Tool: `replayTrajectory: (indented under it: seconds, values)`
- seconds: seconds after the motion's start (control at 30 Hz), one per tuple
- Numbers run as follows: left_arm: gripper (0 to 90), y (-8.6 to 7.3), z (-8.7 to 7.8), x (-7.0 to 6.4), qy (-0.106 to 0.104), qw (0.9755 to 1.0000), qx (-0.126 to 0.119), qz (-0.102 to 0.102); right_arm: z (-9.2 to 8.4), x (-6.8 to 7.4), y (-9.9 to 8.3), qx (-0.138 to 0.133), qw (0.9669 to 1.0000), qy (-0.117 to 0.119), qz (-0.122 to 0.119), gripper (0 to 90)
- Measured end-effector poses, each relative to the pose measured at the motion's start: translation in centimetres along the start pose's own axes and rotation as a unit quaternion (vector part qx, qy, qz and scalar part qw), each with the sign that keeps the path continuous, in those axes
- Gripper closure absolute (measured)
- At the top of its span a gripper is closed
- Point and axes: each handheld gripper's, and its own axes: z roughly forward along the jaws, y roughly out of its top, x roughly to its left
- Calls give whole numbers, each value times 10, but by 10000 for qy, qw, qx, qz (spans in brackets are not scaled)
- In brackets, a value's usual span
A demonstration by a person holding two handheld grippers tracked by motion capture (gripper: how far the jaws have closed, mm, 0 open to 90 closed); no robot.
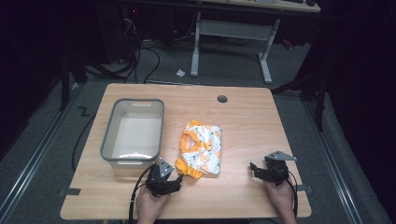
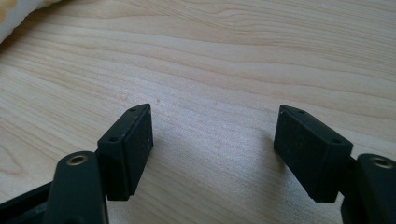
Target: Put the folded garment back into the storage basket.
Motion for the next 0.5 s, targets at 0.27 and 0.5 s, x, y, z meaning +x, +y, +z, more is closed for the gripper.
replayTrajectory:
  seconds: [0.27,0.5]
  values:
    - [309,0,0,0,-7,10000,4,-7,0,0,0,-1,10000,-3,2,286]
    - [311,1,0,1,0,10000,9,-23,0,0,0,4,10000,-2,4,286]
